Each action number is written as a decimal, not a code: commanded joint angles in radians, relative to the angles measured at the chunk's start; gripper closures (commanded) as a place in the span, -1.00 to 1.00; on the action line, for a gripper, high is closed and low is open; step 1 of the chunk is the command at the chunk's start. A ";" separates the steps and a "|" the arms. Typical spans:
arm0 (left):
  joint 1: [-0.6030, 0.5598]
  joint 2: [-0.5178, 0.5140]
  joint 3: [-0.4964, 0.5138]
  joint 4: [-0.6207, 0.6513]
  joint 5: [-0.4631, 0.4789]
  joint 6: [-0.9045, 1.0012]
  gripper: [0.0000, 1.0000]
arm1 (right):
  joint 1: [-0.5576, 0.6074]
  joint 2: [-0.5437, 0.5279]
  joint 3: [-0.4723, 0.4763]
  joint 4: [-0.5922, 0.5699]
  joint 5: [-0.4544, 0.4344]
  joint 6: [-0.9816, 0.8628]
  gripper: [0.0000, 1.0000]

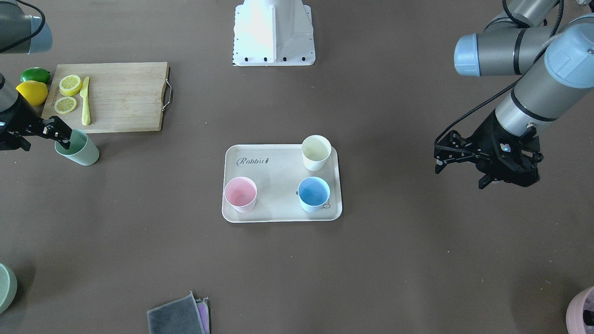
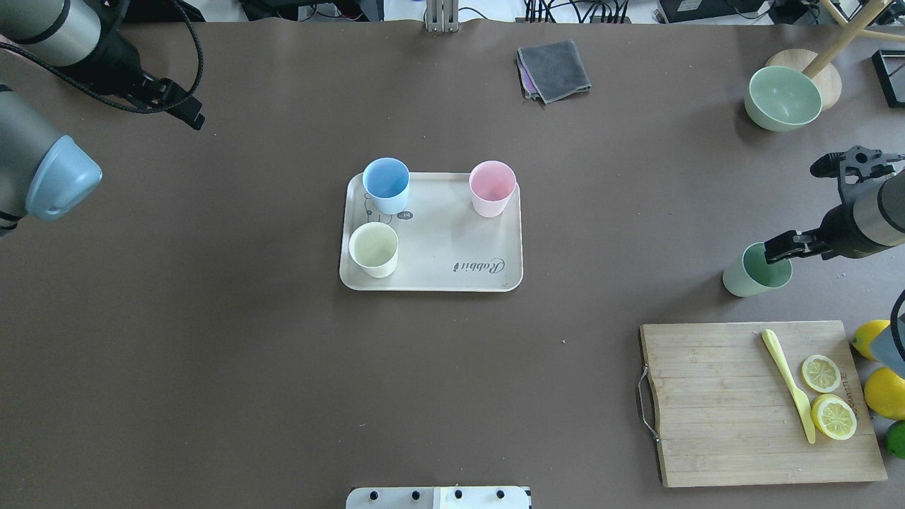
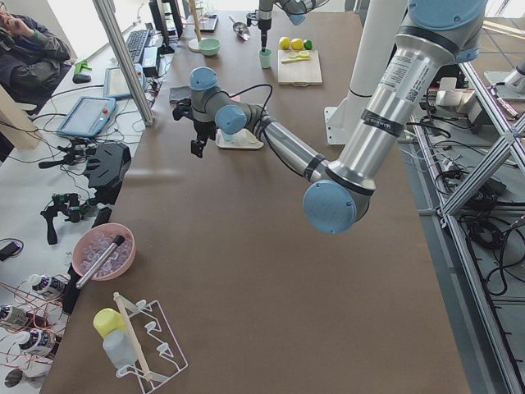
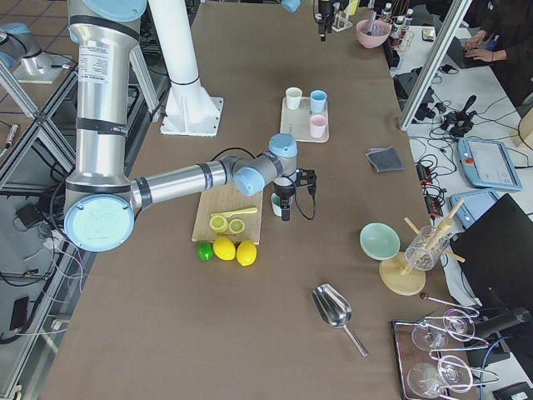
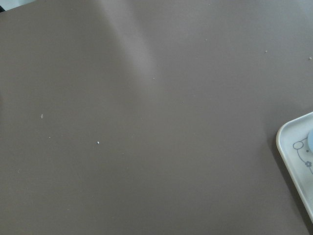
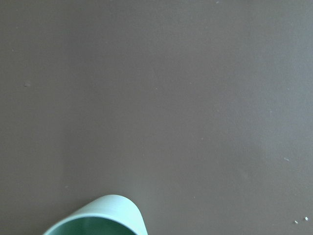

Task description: Place all cups on tray

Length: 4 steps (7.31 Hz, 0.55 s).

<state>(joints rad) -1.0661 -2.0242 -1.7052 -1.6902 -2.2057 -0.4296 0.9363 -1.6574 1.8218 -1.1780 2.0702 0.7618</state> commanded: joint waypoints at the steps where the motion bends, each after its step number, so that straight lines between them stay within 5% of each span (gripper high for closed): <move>1: 0.000 0.007 -0.001 -0.003 0.001 0.000 -0.97 | -0.014 -0.001 -0.027 0.041 -0.004 0.004 0.25; 2: 0.001 0.007 -0.001 -0.003 0.004 0.000 -0.97 | -0.025 0.002 -0.026 0.041 -0.004 0.004 0.89; 4: 0.003 0.007 -0.001 -0.003 0.004 0.000 -0.97 | -0.033 0.013 -0.015 0.043 -0.001 0.008 1.00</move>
<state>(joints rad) -1.0644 -2.0168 -1.7058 -1.6934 -2.2017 -0.4295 0.9077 -1.6518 1.7989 -1.1363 2.0676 0.7665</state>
